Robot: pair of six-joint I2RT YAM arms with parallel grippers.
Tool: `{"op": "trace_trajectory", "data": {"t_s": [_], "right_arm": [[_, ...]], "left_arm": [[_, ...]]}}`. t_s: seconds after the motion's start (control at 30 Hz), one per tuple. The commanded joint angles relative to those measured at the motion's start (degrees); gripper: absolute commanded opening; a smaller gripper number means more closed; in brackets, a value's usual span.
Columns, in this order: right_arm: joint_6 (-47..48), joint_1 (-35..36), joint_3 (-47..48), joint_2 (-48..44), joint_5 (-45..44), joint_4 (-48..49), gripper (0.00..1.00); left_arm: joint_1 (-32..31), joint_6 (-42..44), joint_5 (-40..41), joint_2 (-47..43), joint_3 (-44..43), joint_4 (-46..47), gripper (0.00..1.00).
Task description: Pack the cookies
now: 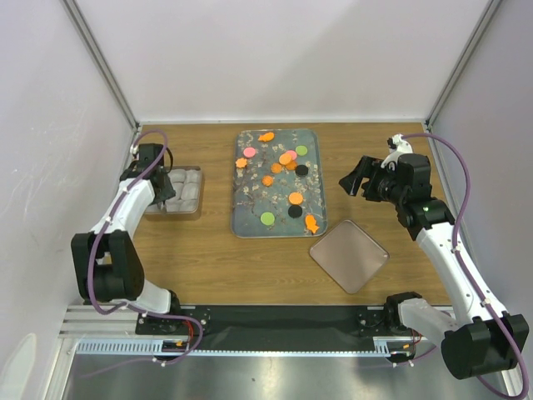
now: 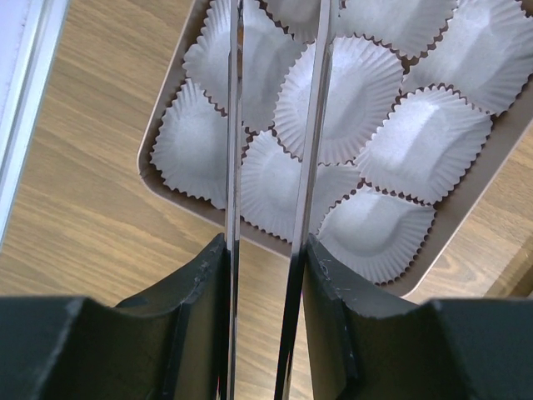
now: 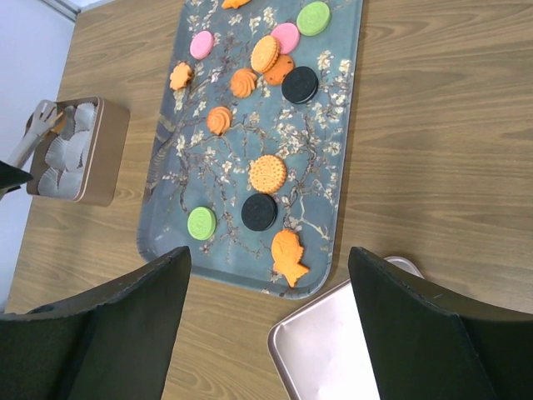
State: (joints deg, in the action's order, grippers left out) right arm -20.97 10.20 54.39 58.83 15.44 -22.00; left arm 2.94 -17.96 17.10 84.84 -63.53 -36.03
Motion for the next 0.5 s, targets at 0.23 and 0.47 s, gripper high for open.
{"op": "trace_trajectory", "data": {"t_s": [0.23,0.47], "right_arm": [[-0.21,-0.26,0.28,-0.29,1.26,1.52,0.84],[-0.12,-0.26,0.28,-0.29,1.52,1.61,0.83]], "left_arm": [[0.93,-0.33,-1.02,2.09,-1.95,3.78,0.39],[0.93,-0.59,-1.19,1.21,-1.69,3.69,0.46]]}}
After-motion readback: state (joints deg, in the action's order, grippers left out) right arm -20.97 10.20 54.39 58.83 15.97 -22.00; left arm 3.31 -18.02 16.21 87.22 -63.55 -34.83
